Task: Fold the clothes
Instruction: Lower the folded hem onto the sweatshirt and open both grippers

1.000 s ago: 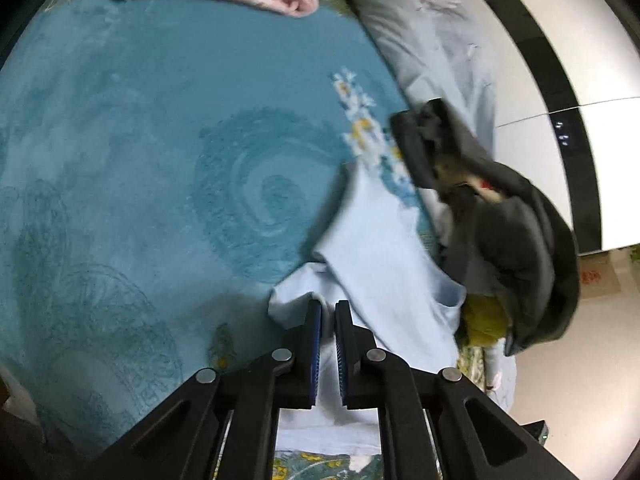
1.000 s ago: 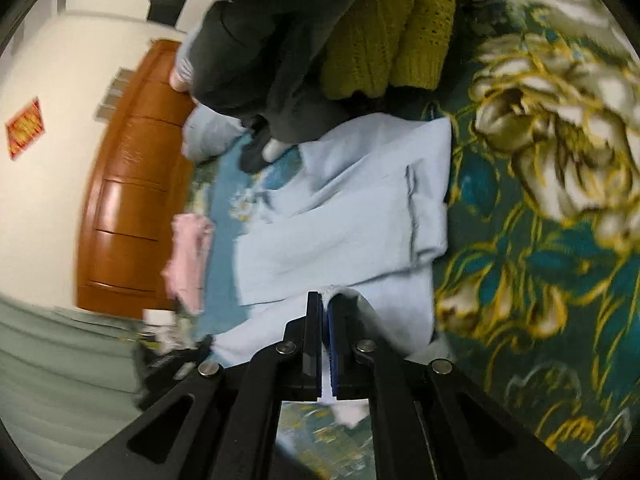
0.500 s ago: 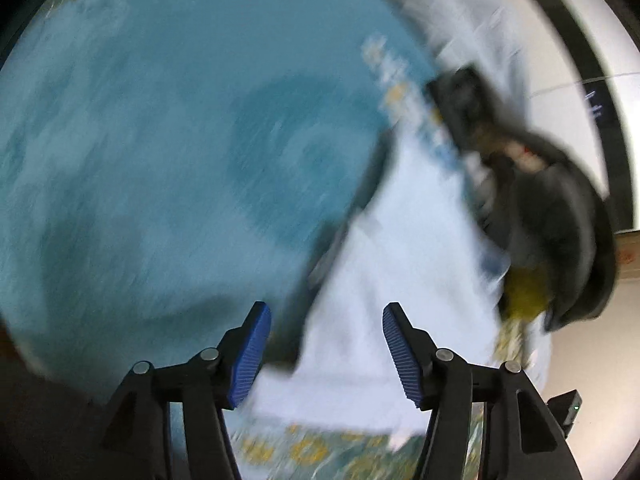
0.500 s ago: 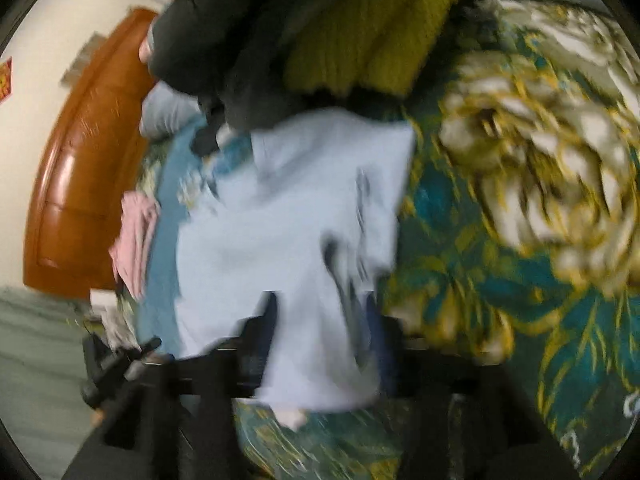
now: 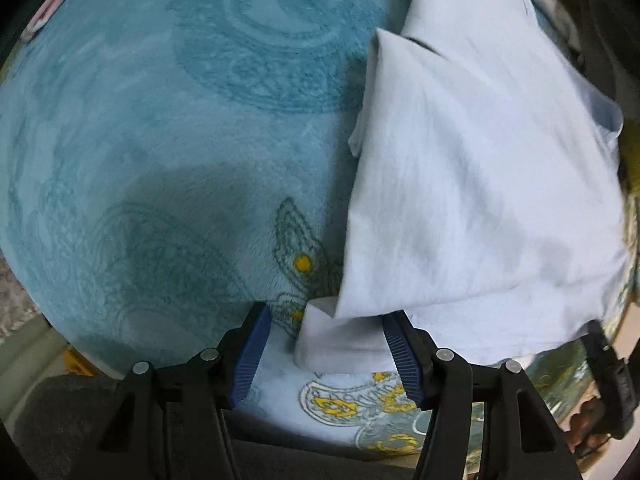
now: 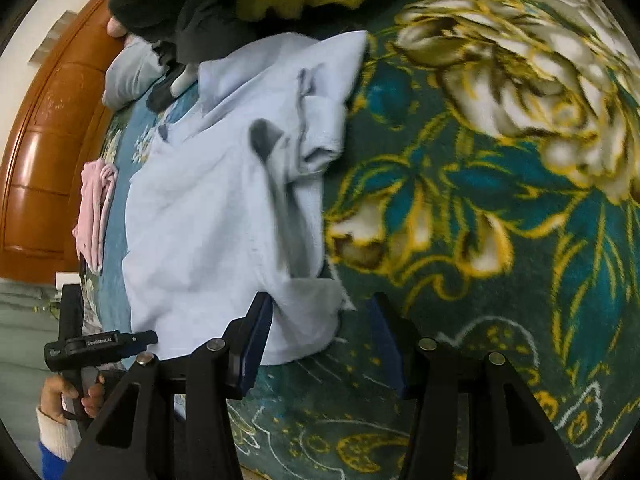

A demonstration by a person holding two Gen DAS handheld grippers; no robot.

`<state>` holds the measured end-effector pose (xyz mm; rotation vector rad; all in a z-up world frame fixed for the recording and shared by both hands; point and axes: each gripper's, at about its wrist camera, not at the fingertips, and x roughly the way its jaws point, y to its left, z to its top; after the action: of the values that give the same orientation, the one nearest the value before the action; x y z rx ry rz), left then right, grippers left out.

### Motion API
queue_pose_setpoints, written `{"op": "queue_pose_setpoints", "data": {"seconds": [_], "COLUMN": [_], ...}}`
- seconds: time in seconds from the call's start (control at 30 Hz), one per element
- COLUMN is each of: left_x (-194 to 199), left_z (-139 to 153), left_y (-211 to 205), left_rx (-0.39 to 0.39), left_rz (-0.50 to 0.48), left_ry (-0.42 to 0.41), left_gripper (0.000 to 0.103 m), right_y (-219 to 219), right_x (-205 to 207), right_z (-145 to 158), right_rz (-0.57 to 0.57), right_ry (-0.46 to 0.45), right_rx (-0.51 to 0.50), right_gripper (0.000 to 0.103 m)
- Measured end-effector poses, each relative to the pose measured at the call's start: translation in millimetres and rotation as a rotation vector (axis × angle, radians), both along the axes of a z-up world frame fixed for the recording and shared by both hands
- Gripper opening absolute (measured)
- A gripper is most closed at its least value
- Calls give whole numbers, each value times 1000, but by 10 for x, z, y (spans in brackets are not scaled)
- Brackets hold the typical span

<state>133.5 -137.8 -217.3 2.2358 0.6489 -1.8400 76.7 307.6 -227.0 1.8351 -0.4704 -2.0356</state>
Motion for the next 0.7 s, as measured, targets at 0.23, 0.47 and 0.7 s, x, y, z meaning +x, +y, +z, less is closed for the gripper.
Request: {"op": "queue_pose_setpoints", "data": {"seconds": [0.23,0.47,0.7], "left_x": [36,234,621], "left_z": [55,318,999], "left_y": [9,-198,-431], "left_rx": [-19,95,275], "left_rz": [2,180,315], "left_ry": [13,161,447], "left_gripper": [51,3,3], "right_y": [-180,-134,-158], "right_x": [93,92,179], "right_z": [-13,450,1108], "right_rz": [15,-26,-9], "right_ry": [-37,39,157], "right_rx": [-34,-190,-310], "right_gripper": [7,6,4]}}
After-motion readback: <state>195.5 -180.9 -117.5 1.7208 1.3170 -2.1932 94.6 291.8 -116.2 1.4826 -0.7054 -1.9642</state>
